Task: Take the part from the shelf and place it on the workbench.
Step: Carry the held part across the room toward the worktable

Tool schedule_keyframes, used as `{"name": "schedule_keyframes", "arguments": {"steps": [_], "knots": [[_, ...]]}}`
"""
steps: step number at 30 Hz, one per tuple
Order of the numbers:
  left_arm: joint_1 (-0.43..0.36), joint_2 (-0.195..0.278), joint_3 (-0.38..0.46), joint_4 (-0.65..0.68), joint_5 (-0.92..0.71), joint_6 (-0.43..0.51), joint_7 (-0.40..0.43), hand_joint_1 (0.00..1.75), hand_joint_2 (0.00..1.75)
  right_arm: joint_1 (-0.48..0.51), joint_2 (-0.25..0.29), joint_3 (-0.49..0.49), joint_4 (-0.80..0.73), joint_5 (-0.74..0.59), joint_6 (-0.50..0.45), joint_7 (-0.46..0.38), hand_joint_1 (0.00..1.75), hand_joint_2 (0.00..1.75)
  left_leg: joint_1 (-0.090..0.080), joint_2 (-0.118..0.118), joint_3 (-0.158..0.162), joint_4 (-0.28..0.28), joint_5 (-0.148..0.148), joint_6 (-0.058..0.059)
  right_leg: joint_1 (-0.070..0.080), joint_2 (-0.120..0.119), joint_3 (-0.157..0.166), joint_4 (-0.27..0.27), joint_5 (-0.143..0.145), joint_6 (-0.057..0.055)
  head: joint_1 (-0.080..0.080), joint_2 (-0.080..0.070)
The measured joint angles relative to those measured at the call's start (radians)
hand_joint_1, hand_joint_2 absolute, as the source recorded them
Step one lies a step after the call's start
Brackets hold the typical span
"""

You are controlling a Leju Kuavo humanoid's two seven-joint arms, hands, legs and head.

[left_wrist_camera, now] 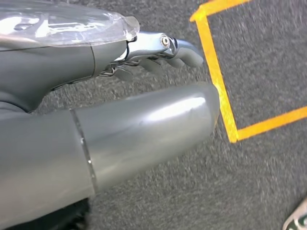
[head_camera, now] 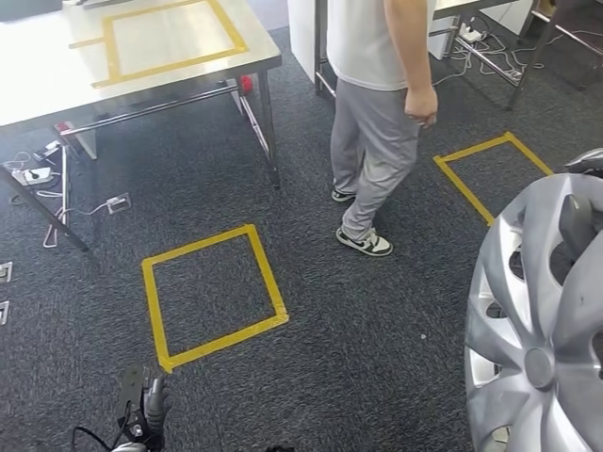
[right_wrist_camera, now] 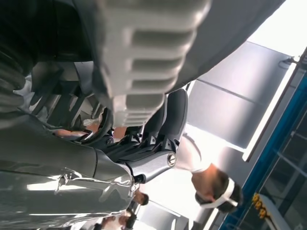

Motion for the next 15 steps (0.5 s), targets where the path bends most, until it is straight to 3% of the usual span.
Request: {"name": "schedule_keyframes", "arguments": {"steps": [2, 4, 6, 7, 9, 10, 11, 12, 13, 15], "knots": [[-0.001, 0.002, 0.000, 0.000, -0.002, 0.000, -0.003, 0.00, 0.00, -0.001, 0.001, 0.000, 0.000, 0.003, 0.002, -0.001, 1.75, 1.75, -0.006, 0.017, 0.040, -0.078, 0.019, 0.011, 0.006, -0.014, 0.003, 0.001, -0.006, 0.010, -0.001, 0.000], [0.001, 0.003, 0.000, 0.000, -0.001, -0.004, -0.005, 0.00, 0.00, -0.001, 0.001, 0.000, 0.001, 0.005, 0.002, 0.000, 1.75, 1.75, -0.009, 0.004, 0.042, -0.085, 0.017, 0.024, 0.008, -0.028, 0.008, 0.000, -0.010, 0.021, 0.004, 0.000], [0.005, 0.003, 0.001, 0.000, 0.002, -0.015, -0.005, 0.00, 0.00, -0.001, 0.001, 0.000, 0.000, 0.007, 0.000, 0.002, 1.75, 1.75, -0.006, -0.012, 0.046, -0.090, 0.018, 0.035, 0.004, -0.011, 0.003, 0.020, -0.030, 0.033, 0.008, 0.000], [0.006, 0.003, 0.001, 0.000, 0.004, -0.021, -0.004, 0.00, 0.00, -0.001, 0.001, 0.000, 0.000, 0.008, 0.000, 0.003, 1.75, 1.75, -0.004, -0.018, 0.049, -0.093, 0.019, 0.041, 0.002, 0.008, -0.014, 0.057, -0.054, 0.036, 0.011, 0.000], [0.005, 0.003, 0.001, 0.000, 0.002, -0.027, -0.002, 0.00, 0.00, 0.004, 0.001, 0.000, 0.000, 0.009, -0.001, 0.004, 1.75, 1.75, -0.004, -0.033, 0.051, -0.093, 0.018, 0.049, 0.002, 0.044, -0.077, 0.189, -0.117, 0.039, 0.017, 0.000], [0.004, 0.003, 0.002, 0.000, 0.000, -0.029, 0.000, 0.00, 0.00, 0.009, 0.001, 0.000, 0.000, 0.009, -0.001, 0.005, 1.75, 1.75, -0.005, -0.042, 0.052, -0.093, 0.018, 0.052, 0.003, 0.049, -0.110, 0.255, -0.138, 0.039, 0.019, 0.000], [0.004, 0.003, 0.002, 0.000, -0.001, -0.029, 0.001, 0.00, 0.00, 0.015, 0.001, 0.000, 0.000, 0.010, -0.001, 0.006, 1.75, 1.75, -0.006, -0.052, 0.052, -0.092, 0.017, 0.053, 0.004, 0.051, -0.133, 0.294, -0.143, 0.039, 0.019, 0.000], [0.004, 0.003, 0.002, 0.000, -0.002, -0.029, 0.002, 0.00, 0.00, 0.019, 0.001, 0.000, 0.000, 0.010, -0.001, 0.006, 1.75, 1.75, -0.007, -0.063, 0.053, -0.091, 0.016, 0.053, 0.003, 0.052, -0.138, 0.297, -0.129, 0.038, 0.020, 0.000], [0.004, 0.003, 0.002, 0.000, -0.002, -0.029, 0.002, 0.00, 0.00, 0.021, 0.001, 0.000, 0.000, 0.010, -0.001, 0.006, 1.75, 1.75, -0.007, -0.074, 0.055, -0.090, 0.015, 0.052, 0.003, 0.054, -0.126, 0.260, -0.097, 0.036, 0.020, 0.000], [0.004, 0.002, 0.002, 0.000, -0.002, -0.029, 0.003, 0.00, 0.00, 0.021, 0.001, 0.000, 0.000, 0.010, -0.001, 0.006, 1.75, 1.75, -0.007, -0.095, 0.057, -0.086, 0.012, 0.048, 0.002, 0.077, -0.068, 0.128, -0.026, 0.030, 0.021, 0.000]]}}
